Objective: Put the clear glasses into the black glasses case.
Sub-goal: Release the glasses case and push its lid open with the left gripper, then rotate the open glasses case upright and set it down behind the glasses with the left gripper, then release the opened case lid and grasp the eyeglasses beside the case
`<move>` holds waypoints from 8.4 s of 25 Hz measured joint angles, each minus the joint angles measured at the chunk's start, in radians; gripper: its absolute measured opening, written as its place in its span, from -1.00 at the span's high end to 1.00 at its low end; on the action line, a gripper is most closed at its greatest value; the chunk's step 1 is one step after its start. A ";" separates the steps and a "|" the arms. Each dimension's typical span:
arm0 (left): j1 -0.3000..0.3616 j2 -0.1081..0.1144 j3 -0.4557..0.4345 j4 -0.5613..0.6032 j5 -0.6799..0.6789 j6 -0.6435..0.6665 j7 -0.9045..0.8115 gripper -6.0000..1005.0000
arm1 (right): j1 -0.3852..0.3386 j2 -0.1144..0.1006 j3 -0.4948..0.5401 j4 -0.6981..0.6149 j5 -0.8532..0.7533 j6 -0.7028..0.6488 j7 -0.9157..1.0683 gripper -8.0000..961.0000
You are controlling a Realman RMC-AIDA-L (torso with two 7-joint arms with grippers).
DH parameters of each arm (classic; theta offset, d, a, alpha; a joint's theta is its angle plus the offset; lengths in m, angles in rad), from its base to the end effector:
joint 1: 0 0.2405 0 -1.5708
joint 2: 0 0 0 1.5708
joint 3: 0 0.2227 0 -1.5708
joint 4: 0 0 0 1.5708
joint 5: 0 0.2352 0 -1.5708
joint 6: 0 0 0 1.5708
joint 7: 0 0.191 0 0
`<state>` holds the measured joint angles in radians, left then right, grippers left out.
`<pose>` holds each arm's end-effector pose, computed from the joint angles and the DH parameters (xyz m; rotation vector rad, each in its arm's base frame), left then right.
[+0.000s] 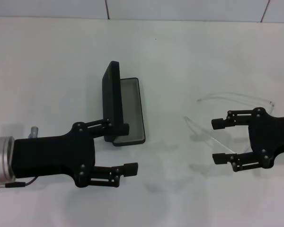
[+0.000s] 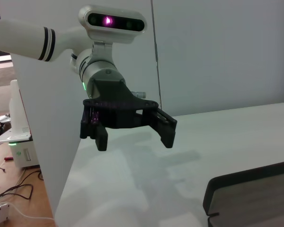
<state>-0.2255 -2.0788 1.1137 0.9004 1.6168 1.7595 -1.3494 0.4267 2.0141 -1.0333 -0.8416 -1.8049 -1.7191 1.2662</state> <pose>-0.2040 0.2705 -0.0201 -2.8857 -0.4113 -0.9732 0.2034 0.3139 -0.0129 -2.9818 0.1429 0.6760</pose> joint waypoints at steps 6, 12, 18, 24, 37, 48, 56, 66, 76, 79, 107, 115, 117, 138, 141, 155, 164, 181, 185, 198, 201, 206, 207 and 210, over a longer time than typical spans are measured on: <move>0.000 -0.004 0.000 0.000 -0.001 0.000 0.007 -0.78 | -0.007 0.000 -0.002 0.000 0.004 0.000 0.000 -0.57; 0.000 -0.004 0.000 0.000 -0.002 0.000 0.007 -0.78 | -0.008 0.001 -0.002 0.005 0.007 0.000 -0.001 -0.57; -0.021 -0.002 -0.052 0.020 -0.019 0.000 -0.147 -0.78 | -0.010 0.003 -0.002 0.013 0.012 0.006 -0.001 -0.57; -0.119 0.022 -0.158 0.170 0.000 -0.005 -0.637 -0.78 | -0.008 0.010 -0.002 0.029 0.017 0.008 -0.003 -0.57; -0.438 0.038 0.004 0.579 0.800 -0.093 -1.471 -0.77 | -0.013 0.009 -0.001 0.084 0.080 0.011 -0.007 -0.57; -0.529 -0.010 0.308 0.504 1.045 -0.167 -1.636 -0.76 | -0.020 0.011 -0.020 0.142 0.154 0.008 -0.054 -0.57; -0.588 -0.013 0.333 0.358 1.048 -0.250 -1.657 -0.76 | -0.043 0.009 -0.028 0.144 0.157 0.019 -0.081 -0.57; -0.612 -0.012 0.334 0.226 1.053 -0.326 -1.659 -0.76 | -0.048 0.009 -0.028 0.161 0.158 0.018 -0.084 -0.57; -0.603 -0.013 0.355 0.239 1.051 -0.328 -1.646 -0.52 | -0.049 0.009 -0.028 0.170 0.158 0.012 -0.085 -0.57; -0.594 -0.013 0.394 0.265 1.053 -0.331 -1.639 -0.37 | -0.048 0.009 -0.028 0.170 0.159 0.011 -0.085 -0.57; -0.506 -0.013 0.473 0.497 1.045 -0.416 -1.003 0.55 | -0.039 0.011 -0.027 0.174 0.183 0.023 -0.089 -0.57; -0.487 -0.014 0.509 0.519 0.976 -0.443 -0.705 0.57 | -0.041 0.010 -0.028 0.209 0.205 0.016 -0.111 -0.56; -0.492 -0.014 0.522 0.512 0.982 -0.463 -0.669 0.57 | -0.043 0.010 -0.028 0.209 0.211 0.015 -0.111 -0.56; -0.510 -0.012 0.572 0.410 0.934 -0.562 -0.566 0.54 | -0.032 0.010 -0.025 0.211 0.214 0.022 -0.111 -0.56; -0.510 -0.011 0.558 0.405 0.898 -0.564 -0.552 0.53 | -0.032 0.009 -0.025 0.211 0.214 0.022 -0.111 -0.56; -0.496 -0.013 0.546 0.381 0.890 -0.619 -0.541 0.47 | -0.027 0.008 -0.019 0.222 0.214 0.023 -0.132 -0.56; -0.385 -0.012 0.509 0.594 0.735 -0.622 -0.536 0.45 | -0.030 0.007 -0.017 0.222 0.223 0.023 -0.133 -0.56; 0.022 -0.008 0.104 0.614 -0.322 -0.444 -0.302 0.43 | -0.037 0.003 -0.007 0.222 0.240 0.026 -0.126 -0.56; 0.015 -0.001 0.034 0.481 -0.304 -0.341 -0.372 0.41 | -0.030 0.003 -0.004 0.227 0.240 0.027 -0.125 -0.56; 0.064 -0.008 -0.055 0.397 -0.035 -0.244 -0.480 -0.26 | -0.035 -0.035 0.056 0.004 0.225 0.018 0.082 -0.56; 0.078 -0.007 -0.055 0.380 -0.033 -0.235 -0.456 -0.43 | -0.004 -0.080 0.063 -0.204 0.132 0.014 0.311 -0.56; 0.073 -0.005 -0.061 0.301 -0.027 -0.197 -0.373 -0.55 | 0.171 -0.164 0.074 -0.429 -0.113 -0.085 0.589 -0.56; 0.071 -0.006 -0.062 0.279 -0.031 -0.192 -0.347 -0.56 | 0.225 -0.178 0.077 -0.451 -0.152 -0.130 0.621 -0.56; 0.070 -0.009 -0.055 0.252 -0.037 -0.185 -0.288 -0.56 | 0.324 -0.194 0.069 -0.497 -0.270 -0.225 0.631 -0.56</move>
<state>-0.1556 -2.0875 1.0591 1.1521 1.5802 1.5745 -1.6376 0.7509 1.8202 -0.9642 -1.3389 -2.0750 -1.9443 1.8968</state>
